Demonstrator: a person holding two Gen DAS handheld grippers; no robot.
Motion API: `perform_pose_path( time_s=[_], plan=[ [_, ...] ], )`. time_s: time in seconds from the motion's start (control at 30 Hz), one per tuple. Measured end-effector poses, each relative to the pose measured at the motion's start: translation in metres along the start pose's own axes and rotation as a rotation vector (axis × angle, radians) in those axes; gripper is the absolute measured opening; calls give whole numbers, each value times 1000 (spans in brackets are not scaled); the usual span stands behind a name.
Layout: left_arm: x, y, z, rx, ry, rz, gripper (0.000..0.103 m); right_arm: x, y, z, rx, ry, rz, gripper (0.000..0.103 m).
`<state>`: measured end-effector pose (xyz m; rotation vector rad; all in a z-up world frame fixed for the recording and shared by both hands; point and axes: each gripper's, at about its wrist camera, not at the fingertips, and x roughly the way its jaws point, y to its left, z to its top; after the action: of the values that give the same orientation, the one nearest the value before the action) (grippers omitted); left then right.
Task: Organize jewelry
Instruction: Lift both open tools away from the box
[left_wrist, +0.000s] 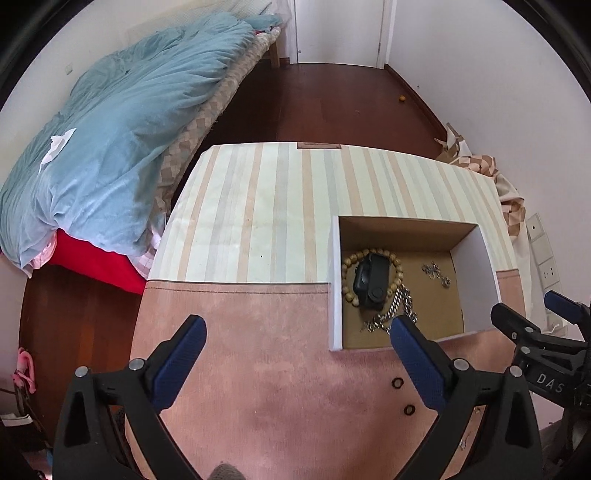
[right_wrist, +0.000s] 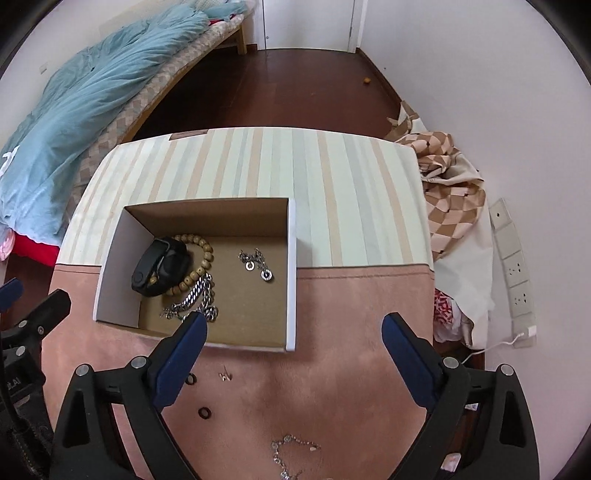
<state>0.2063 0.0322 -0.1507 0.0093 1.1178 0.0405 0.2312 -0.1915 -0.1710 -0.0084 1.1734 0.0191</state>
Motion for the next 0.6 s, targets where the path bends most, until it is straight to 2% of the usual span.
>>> perform_pose_path(
  time_s=[0.17,0.6],
  plan=[
    [-14,-2,-8,-1,-7,-9,102,-20,0,-12,9,-30,8,98],
    [-81,2,-35,0,-96,21,102,-94,9,-45,-9,-142,10,98]
  ],
)
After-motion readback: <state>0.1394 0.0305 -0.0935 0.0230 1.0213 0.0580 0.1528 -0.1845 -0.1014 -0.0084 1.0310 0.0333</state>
